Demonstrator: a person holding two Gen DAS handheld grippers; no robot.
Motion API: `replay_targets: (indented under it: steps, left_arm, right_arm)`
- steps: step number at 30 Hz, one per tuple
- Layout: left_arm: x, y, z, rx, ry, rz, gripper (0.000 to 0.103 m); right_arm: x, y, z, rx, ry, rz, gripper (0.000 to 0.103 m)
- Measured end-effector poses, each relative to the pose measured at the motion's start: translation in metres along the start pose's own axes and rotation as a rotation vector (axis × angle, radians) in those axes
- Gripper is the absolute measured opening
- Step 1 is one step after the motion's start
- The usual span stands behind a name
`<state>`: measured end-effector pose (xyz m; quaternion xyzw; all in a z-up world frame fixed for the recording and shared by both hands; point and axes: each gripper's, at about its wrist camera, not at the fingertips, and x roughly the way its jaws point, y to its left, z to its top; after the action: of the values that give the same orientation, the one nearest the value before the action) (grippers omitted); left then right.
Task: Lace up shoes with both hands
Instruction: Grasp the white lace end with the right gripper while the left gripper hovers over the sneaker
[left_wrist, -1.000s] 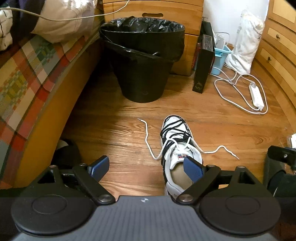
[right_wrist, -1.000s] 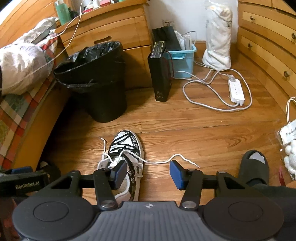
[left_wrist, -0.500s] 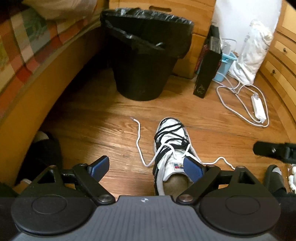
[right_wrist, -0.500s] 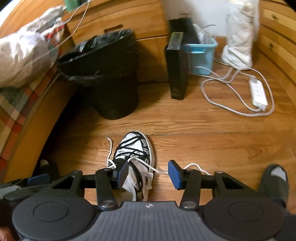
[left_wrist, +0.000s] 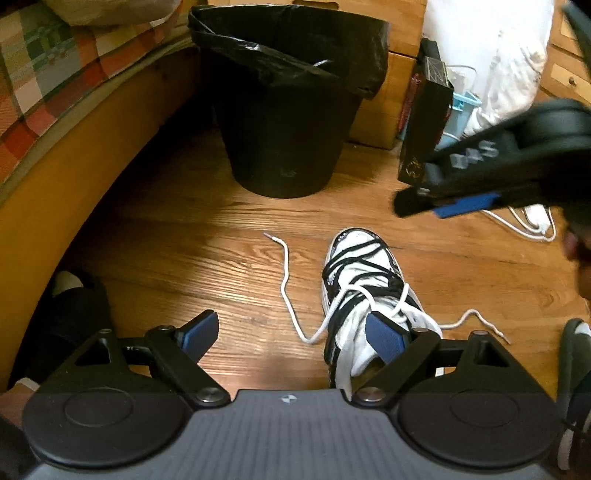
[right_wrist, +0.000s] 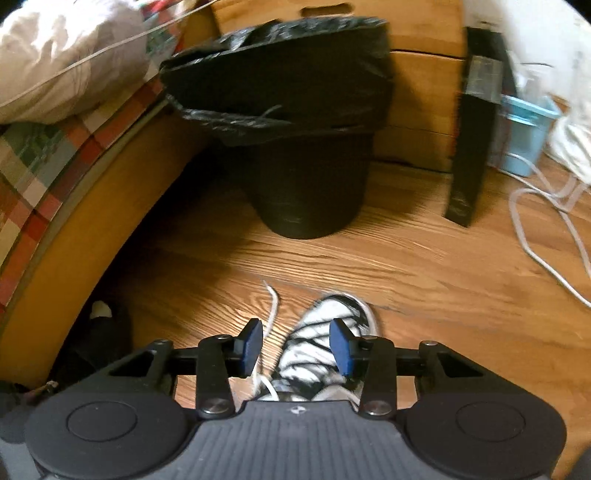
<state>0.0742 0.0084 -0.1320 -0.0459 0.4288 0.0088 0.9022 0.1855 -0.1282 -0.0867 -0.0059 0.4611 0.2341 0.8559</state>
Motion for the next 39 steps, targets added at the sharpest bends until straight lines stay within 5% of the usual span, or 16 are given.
replay_targets:
  steps: [14,26,39]
  left_arm:
    - [0.015,-0.002,-0.011,0.065,-0.041,-0.031,0.087]
    - [0.022,0.005,-0.02,0.046,-0.029,-0.054,0.086]
    - [0.027,0.004,-0.024,0.043,-0.008,-0.068,0.087]
  right_arm:
    - [0.109,0.015,0.039,-0.207,0.1,0.062,0.029]
    - [0.186,0.027,0.052,-0.315,0.225,0.074,0.028]
    - [0.219,0.033,0.05,-0.395,0.318,0.068,0.017]
